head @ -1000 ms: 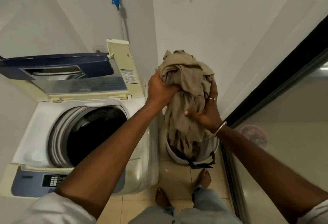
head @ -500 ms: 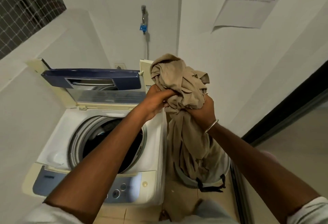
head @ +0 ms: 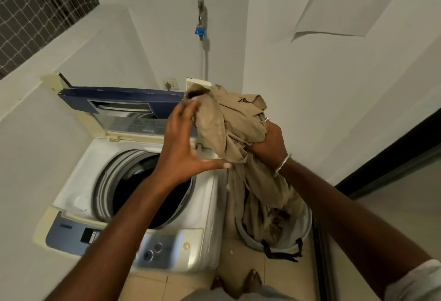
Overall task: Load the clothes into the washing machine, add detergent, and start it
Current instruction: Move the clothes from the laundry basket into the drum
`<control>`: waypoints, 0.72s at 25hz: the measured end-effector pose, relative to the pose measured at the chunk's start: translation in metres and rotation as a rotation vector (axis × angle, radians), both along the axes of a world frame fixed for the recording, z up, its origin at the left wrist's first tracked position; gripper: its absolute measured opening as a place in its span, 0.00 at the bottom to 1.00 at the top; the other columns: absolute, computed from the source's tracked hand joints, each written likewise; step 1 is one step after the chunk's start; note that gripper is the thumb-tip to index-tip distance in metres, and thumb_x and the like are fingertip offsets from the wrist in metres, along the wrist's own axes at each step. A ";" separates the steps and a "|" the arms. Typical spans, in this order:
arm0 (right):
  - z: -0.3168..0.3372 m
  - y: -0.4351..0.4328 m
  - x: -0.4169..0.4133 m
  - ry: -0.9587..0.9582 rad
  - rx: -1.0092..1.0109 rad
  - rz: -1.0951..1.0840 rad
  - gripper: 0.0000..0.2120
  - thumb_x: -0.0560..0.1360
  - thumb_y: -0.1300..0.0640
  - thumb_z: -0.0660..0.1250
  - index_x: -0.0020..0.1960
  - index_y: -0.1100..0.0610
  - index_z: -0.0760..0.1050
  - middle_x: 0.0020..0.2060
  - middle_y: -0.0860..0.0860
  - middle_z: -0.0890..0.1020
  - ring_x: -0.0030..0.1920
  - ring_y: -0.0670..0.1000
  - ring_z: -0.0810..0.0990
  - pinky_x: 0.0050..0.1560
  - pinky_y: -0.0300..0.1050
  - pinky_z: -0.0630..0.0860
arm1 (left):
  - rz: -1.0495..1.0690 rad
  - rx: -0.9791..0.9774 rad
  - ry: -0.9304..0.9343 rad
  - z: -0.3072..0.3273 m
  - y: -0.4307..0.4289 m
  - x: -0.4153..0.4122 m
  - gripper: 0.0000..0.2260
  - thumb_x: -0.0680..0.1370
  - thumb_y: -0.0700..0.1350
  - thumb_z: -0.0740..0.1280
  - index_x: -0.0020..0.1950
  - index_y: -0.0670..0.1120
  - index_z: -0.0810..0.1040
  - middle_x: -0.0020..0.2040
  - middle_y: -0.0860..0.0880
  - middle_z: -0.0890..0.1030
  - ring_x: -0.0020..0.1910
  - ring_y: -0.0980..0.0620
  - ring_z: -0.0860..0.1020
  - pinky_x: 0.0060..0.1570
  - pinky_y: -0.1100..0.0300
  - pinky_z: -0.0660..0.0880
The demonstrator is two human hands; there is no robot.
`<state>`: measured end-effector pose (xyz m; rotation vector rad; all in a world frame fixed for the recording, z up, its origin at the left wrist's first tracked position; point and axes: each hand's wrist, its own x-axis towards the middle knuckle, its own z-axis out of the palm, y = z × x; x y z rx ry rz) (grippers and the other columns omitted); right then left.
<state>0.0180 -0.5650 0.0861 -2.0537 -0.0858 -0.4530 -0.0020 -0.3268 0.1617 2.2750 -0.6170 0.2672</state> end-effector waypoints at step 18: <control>-0.038 -0.009 -0.091 0.124 -0.142 -0.198 0.62 0.57 0.34 0.80 0.77 0.41 0.43 0.77 0.54 0.57 0.77 0.55 0.58 0.75 0.54 0.62 | -0.008 0.443 -0.249 0.004 -0.037 0.041 0.30 0.68 0.68 0.69 0.65 0.55 0.74 0.46 0.50 0.84 0.45 0.45 0.82 0.44 0.54 0.76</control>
